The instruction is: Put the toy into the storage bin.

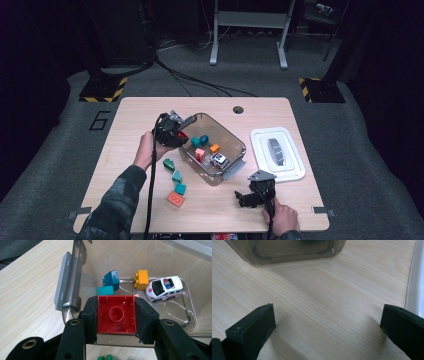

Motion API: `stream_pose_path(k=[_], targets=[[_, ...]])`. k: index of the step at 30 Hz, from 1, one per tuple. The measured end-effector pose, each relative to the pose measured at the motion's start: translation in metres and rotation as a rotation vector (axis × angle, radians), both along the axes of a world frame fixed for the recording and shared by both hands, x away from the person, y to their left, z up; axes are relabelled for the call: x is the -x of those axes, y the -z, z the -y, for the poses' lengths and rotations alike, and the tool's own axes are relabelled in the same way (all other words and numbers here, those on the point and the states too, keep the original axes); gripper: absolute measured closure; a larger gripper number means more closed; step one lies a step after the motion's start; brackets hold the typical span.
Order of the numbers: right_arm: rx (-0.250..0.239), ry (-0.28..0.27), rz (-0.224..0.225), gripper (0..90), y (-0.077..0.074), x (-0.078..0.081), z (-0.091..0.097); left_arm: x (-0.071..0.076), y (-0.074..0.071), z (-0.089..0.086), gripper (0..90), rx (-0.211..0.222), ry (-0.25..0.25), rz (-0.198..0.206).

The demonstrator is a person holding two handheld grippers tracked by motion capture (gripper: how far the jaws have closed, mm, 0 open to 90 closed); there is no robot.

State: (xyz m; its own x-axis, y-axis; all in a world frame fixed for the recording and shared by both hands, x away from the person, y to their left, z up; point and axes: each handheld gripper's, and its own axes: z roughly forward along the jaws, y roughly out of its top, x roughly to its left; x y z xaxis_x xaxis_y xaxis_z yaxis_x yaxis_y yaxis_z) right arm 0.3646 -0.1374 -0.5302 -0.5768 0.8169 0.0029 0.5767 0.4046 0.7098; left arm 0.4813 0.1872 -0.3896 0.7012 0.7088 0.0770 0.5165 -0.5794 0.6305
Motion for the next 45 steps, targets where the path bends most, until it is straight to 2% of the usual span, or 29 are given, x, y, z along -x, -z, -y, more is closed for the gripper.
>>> stream_pose_path(k=[5,9,11,13,14,19,22,25,31,33,35,36,37,39,42,45], targets=[[0.000,0.000,0.000,0.0,0.000,0.000,0.000,0.000,0.002,0.000,56.8,-0.006,0.005,-0.005],[0.000,0.000,0.000,0.0,0.000,0.000,0.000,0.003,0.000,-0.005,42.9,0.016,-0.006,0.002],[0.000,0.000,0.000,0.0,0.000,0.000,0.000,0.008,-0.003,-0.010,34.9,0.038,-0.016,0.026],[0.000,0.000,0.000,0.0,0.000,0.000,0.000,0.012,-0.006,-0.015,26.5,0.051,-0.026,0.027],[0.000,0.000,0.000,0.0,0.000,0.000,0.000,0.015,-0.007,-0.018,21.9,0.056,-0.036,0.045],[0.000,0.000,0.000,0.0,0.000,0.000,0.000,0.028,-0.008,-0.037,12.9,0.084,-0.076,0.074],[0.001,-0.001,0.000,0.0,0.000,0.000,0.000,0.034,-0.003,-0.052,8.3,0.073,-0.098,0.072],[0.000,0.000,0.000,0.0,0.000,0.000,0.000,0.038,0.006,-0.065,4.9,0.071,-0.124,0.058],[0.001,-0.001,0.000,0.0,0.000,0.000,0.000,0.041,0.036,-0.081,0.1,0.083,-0.175,0.013],[0.001,-0.001,0.000,0.0,0.000,0.000,0.000,0.042,0.045,-0.082,0.0,0.081,-0.190,0.003],[-0.005,0.004,-0.001,0.0,0.000,0.000,0.000,0.041,0.057,-0.083,0.0,0.100,-0.203,-0.012],[0.001,-0.001,0.000,0.0,0.000,0.000,0.000,0.041,0.063,-0.082,0.0,0.108,-0.213,-0.005],[0.000,0.000,0.000,0.0,0.000,0.000,0.000,0.041,0.065,-0.083,0.0,0.099,-0.206,-0.020],[0.000,0.000,0.000,0.0,0.000,0.000,0.000,0.040,0.076,-0.081,0.0,0.105,-0.217,-0.025],[0.000,-0.001,0.000,0.0,0.000,0.000,0.000,0.039,0.086,-0.078,0.0,0.121,-0.231,-0.033],[-0.005,0.004,-0.002,0.0,0.000,0.000,0.000,0.037,0.093,-0.075,0.0,0.114,-0.223,-0.047]])
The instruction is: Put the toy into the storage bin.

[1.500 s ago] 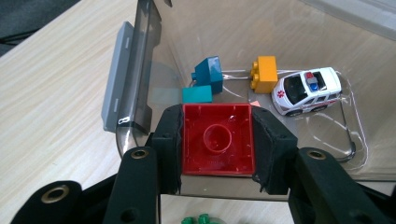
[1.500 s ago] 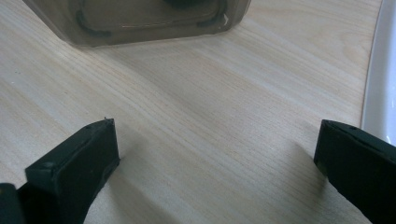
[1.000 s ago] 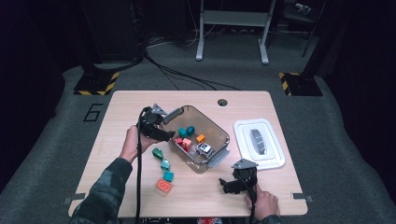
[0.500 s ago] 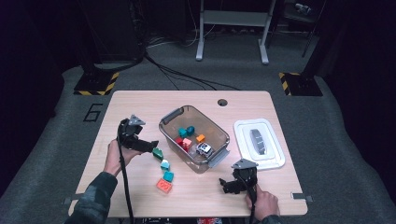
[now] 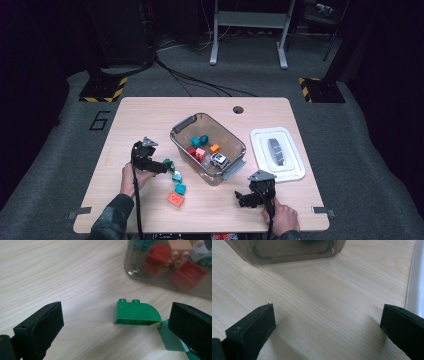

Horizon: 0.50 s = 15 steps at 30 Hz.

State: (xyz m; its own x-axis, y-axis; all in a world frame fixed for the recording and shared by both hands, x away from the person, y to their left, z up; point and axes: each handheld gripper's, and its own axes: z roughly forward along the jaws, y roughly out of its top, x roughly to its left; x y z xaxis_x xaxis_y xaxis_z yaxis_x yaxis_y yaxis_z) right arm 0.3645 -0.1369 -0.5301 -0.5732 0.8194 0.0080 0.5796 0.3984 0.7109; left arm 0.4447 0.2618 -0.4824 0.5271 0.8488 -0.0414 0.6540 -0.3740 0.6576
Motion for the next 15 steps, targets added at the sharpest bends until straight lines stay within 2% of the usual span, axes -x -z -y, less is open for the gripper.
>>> stream_pose_path(k=[1,4,6,7,9,10,15], targets=[[0.006,-0.006,0.002,0.0,0.000,0.000,0.001,0.000,0.002,0.002,0.0,0.010,-0.006,0.005],[0.005,-0.005,0.002,0.0,0.000,0.000,0.001,-0.001,0.004,0.007,1.7,-0.004,0.016,0.001],[0.005,-0.005,0.002,0.0,0.000,0.000,0.000,0.000,0.006,0.009,5.5,-0.013,0.026,0.007],[0.005,-0.005,0.002,0.0,0.000,0.000,0.000,0.000,0.008,0.011,8.9,0.007,0.021,0.009],[0.006,-0.005,0.002,0.0,0.000,0.000,0.001,-0.001,0.008,0.013,13.7,-0.006,0.031,0.002],[0.001,-0.001,0.001,0.0,0.000,0.000,0.000,-0.001,0.009,0.014,15.9,0.003,0.026,0.004],[0.005,-0.005,0.002,0.0,0.000,0.000,0.001,0.000,0.012,0.017,22.7,-0.006,0.026,0.010]])
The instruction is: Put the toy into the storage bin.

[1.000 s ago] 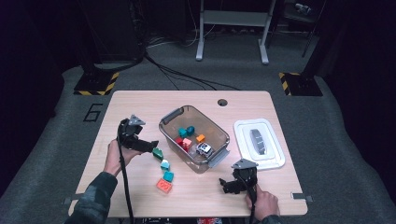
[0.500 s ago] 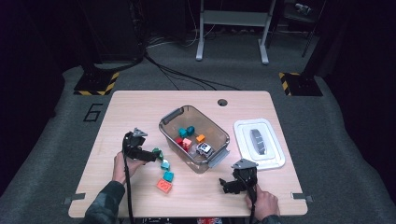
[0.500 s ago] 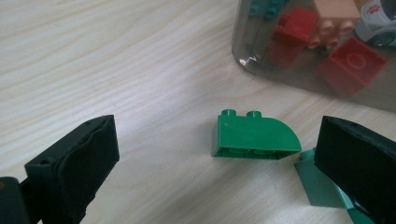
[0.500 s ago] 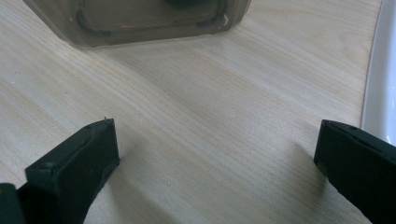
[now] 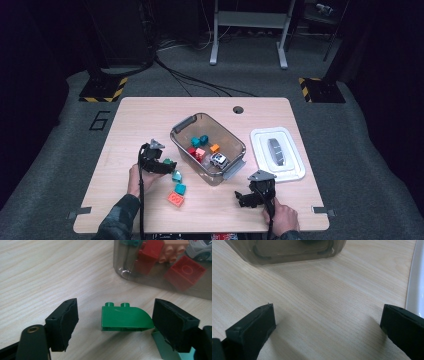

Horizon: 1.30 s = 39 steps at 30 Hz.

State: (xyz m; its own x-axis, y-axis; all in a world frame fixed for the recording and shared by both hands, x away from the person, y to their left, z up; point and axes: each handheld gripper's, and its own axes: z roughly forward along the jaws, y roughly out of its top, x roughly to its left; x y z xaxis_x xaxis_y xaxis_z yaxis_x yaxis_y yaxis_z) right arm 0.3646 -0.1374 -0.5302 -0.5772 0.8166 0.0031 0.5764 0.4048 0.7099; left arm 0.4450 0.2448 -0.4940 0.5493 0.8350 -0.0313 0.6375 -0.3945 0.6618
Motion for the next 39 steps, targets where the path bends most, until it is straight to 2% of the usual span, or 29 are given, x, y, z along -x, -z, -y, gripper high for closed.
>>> stream_pose_path(k=[3,7,10,11,13,15,23,29,30,31,32,33,34,35,36,39], targets=[[-0.001,0.001,0.000,0.0,0.000,0.000,0.000,0.001,0.005,0.001,25.8,-0.019,0.018,-0.008],[0.000,0.000,0.000,0.0,0.000,0.000,0.000,0.003,0.009,0.000,32.0,-0.003,0.021,-0.020],[0.000,0.000,0.000,0.0,0.000,0.000,0.000,0.003,0.009,-0.001,41.3,-0.014,0.024,-0.008],[0.000,0.000,0.000,0.0,0.000,0.000,0.000,0.003,0.009,-0.001,42.0,-0.015,0.022,-0.002],[0.000,0.000,0.000,0.0,0.000,0.000,0.000,0.003,0.009,-0.002,42.5,-0.010,0.027,-0.009],[-0.005,0.005,-0.001,0.0,0.000,0.000,-0.001,0.004,0.008,-0.002,42.9,0.003,0.019,0.001],[-0.001,0.001,0.000,0.0,0.000,0.000,0.000,0.007,0.003,-0.006,43.2,0.000,0.034,0.011],[0.002,-0.002,0.001,0.0,0.000,0.000,0.000,0.011,-0.003,-0.011,43.3,0.004,0.020,0.022],[0.000,0.000,0.000,0.0,0.000,0.000,0.000,0.012,-0.005,-0.014,43.3,0.002,0.028,0.018],[0.000,0.000,0.000,0.0,0.000,0.000,0.000,0.012,-0.006,-0.015,43.3,0.017,0.018,0.027],[0.000,0.000,0.000,0.0,0.000,0.000,0.000,0.013,-0.009,-0.017,43.3,0.002,0.026,0.026],[0.000,0.000,0.000,0.0,0.000,0.000,0.000,0.013,-0.011,-0.018,43.3,0.018,0.017,0.033],[0.001,0.000,0.000,0.0,0.000,0.000,0.000,0.014,-0.015,-0.021,43.3,0.011,0.021,0.038],[0.000,0.000,0.000,0.0,0.000,0.000,0.000,0.014,-0.016,-0.021,43.3,0.024,0.010,0.047],[-0.004,0.004,-0.001,0.0,0.000,0.000,0.000,0.014,-0.020,-0.024,43.3,0.015,0.019,0.047],[0.000,0.000,0.000,0.0,0.000,0.000,0.000,0.017,-0.030,-0.028,43.3,0.033,-0.002,0.066]])
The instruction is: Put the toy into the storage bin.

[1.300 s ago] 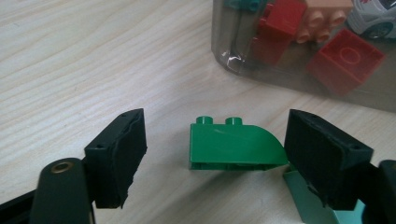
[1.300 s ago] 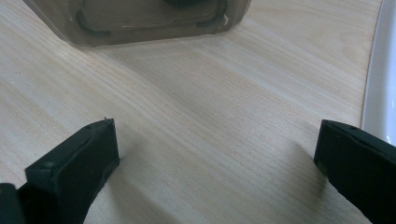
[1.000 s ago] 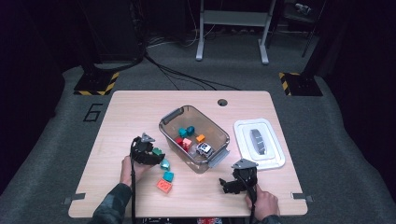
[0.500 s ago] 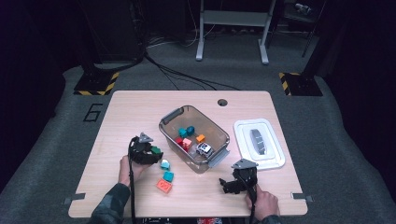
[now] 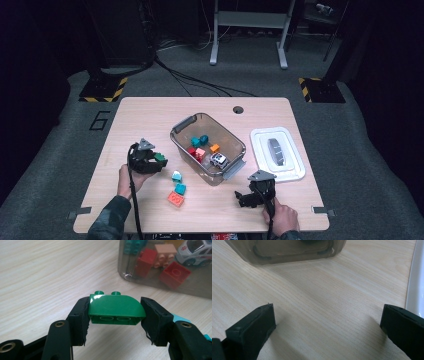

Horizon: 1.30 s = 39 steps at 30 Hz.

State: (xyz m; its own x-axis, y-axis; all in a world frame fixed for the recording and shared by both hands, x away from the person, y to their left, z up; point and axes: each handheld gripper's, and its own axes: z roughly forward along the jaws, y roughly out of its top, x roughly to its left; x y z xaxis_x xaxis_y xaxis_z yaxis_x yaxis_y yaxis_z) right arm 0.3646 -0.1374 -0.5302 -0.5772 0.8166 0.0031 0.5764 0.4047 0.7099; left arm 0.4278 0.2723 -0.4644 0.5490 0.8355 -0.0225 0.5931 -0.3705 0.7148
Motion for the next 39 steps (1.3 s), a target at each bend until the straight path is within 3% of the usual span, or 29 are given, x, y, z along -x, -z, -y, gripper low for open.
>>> stream_pose_path(k=[11,22,31,39], targets=[[-0.003,0.004,-0.001,0.0,0.000,0.000,0.000,0.003,-0.032,-0.012,43.3,-0.014,-0.011,0.031],[0.000,0.000,0.000,0.0,0.000,0.000,0.000,0.000,-0.069,-0.012,43.3,-0.028,-0.004,0.070],[-0.004,0.004,-0.001,0.0,0.000,0.000,0.000,-0.004,-0.098,0.000,43.3,-0.042,0.017,0.119],[-0.005,0.004,-0.001,0.0,0.000,0.000,0.000,-0.011,-0.114,0.017,43.3,-0.061,0.058,0.141]])
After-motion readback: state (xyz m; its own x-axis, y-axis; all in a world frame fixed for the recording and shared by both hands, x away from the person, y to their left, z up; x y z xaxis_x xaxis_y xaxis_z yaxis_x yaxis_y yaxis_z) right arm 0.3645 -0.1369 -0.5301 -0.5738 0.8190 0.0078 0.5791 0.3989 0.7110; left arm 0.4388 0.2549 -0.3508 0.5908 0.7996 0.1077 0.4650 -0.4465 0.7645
